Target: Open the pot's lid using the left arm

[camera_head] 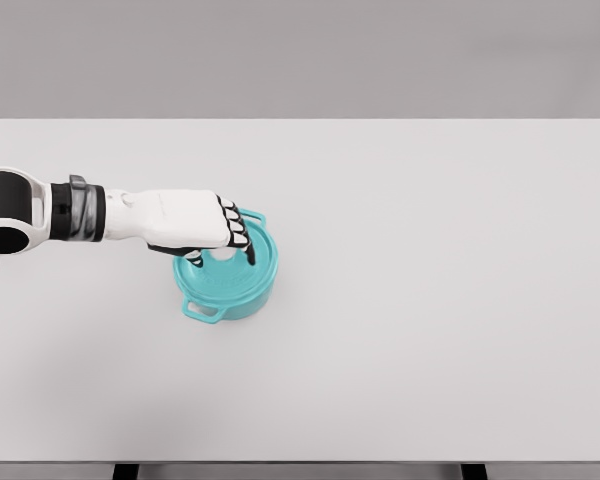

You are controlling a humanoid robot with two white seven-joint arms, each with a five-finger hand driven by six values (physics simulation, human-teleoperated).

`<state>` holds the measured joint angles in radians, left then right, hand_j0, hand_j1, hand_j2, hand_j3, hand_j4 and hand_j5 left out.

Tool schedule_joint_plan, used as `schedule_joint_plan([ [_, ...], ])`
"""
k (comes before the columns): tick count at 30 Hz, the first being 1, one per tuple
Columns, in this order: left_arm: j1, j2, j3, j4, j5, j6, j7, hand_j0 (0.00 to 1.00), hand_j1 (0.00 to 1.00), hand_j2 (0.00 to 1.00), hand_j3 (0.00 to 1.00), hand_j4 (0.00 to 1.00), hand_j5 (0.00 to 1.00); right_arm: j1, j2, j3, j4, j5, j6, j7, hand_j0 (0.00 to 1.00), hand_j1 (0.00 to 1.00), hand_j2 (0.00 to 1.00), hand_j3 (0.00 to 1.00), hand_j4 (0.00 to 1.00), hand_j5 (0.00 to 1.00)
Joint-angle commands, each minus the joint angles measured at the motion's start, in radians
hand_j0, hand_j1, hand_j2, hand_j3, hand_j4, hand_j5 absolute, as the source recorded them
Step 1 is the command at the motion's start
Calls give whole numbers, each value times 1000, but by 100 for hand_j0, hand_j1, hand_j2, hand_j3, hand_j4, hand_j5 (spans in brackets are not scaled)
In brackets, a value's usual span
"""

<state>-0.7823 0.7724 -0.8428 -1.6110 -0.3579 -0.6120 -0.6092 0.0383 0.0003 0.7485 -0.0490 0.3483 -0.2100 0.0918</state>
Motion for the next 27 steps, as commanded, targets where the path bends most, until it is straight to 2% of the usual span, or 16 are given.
schedule_joint_plan([
  [1,0,2,1,-1,5,1,-2,53,53,53,53,53,53,0,0,0,0,0,0,0,100,100,100,100,100,100],
  [5,-2,8,2,-3,7,1,-2,47,47,47,47,47,47,0,0,0,0,0,0,0,100,100,100,100,100,100],
  [8,-5,13,11,-3,8,1,-2,40,40,40,40,40,40,0,0,0,0,0,0,0,100,100,100,100,100,100],
  [10,-6,22,14,-3,10,1,-2,39,39,39,39,39,39,0,0,0,0,0,0,0,100,100,100,100,100,100],
  [14,-9,162,74,-1,10,1,-1,40,40,40,40,40,40,0,0,0,0,0,0,0,100,100,100,100,100,100],
  [18,0,300,102,8,2,1,-2,40,40,40,40,40,40,0,0,0,0,0,0,0,100,100,100,100,100,100],
  [21,2,306,99,60,-1,1,-2,40,40,40,40,40,40,0,0,0,0,0,0,0,100,100,100,100,100,100],
  [24,11,304,97,68,-10,1,-2,42,42,42,42,42,42,0,0,0,0,0,0,0,100,100,100,100,100,100],
  [25,14,303,97,68,-10,1,-2,46,46,46,46,46,46,0,0,0,0,0,0,0,100,100,100,100,100,100],
  [26,14,301,96,69,-9,1,-2,65,65,65,65,65,65,0,0,0,0,0,0,0,100,100,100,100,100,100],
  [27,14,300,96,69,-6,1,-2,93,93,93,93,93,93,0,0,0,0,0,0,0,100,100,100,100,100,100],
])
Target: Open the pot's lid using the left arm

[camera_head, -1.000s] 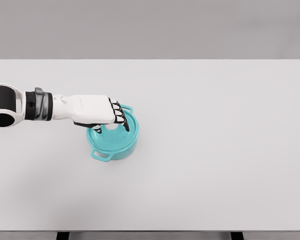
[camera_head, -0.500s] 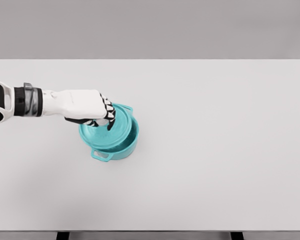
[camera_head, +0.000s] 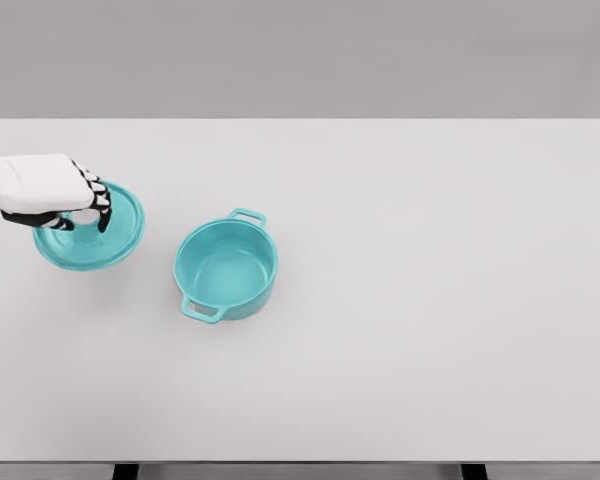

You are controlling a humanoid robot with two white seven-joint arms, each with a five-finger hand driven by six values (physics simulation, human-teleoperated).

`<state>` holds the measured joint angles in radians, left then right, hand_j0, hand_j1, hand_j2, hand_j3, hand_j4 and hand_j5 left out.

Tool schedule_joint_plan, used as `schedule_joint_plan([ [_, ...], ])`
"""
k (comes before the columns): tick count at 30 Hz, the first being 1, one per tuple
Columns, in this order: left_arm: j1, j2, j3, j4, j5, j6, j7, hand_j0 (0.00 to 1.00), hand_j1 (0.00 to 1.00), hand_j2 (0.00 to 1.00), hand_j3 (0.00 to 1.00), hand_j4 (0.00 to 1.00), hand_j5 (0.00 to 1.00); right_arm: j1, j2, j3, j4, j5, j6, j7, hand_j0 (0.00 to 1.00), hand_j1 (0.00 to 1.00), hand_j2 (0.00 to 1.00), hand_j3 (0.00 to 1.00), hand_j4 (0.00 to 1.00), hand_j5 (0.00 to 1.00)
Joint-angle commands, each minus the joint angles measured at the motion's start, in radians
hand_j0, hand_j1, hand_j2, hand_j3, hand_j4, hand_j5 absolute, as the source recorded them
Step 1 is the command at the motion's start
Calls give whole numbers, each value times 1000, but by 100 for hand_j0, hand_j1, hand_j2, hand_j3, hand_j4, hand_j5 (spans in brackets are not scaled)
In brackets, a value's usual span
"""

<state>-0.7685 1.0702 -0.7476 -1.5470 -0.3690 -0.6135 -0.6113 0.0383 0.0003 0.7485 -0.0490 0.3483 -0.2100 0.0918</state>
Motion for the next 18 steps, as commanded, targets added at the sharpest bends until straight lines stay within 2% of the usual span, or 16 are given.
schedule_joint_plan([
  [1,0,2,1,5,7,3,0,100,100,100,100,100,100,0,0,0,0,0,0,0,100,100,100,100,100,100],
  [8,14,-4,-1,12,33,3,0,100,100,100,100,100,100,0,0,0,0,0,0,0,100,100,100,100,100,100],
  [9,8,-3,7,41,88,3,0,100,100,100,100,100,100,0,0,0,0,0,0,0,100,100,100,100,100,100],
  [10,6,-6,14,70,105,3,0,100,100,100,100,100,100,0,0,0,0,0,0,0,100,100,100,100,100,100],
  [13,6,-68,62,174,108,3,0,100,100,100,100,100,100,0,0,0,0,0,0,0,100,100,100,100,100,100],
  [15,6,-111,65,240,108,3,0,100,100,100,100,100,100,0,0,0,0,0,0,0,100,100,100,100,100,100],
  [18,6,-127,67,271,108,3,0,100,100,100,100,100,100,0,0,0,0,0,0,0,100,100,100,100,100,100],
])
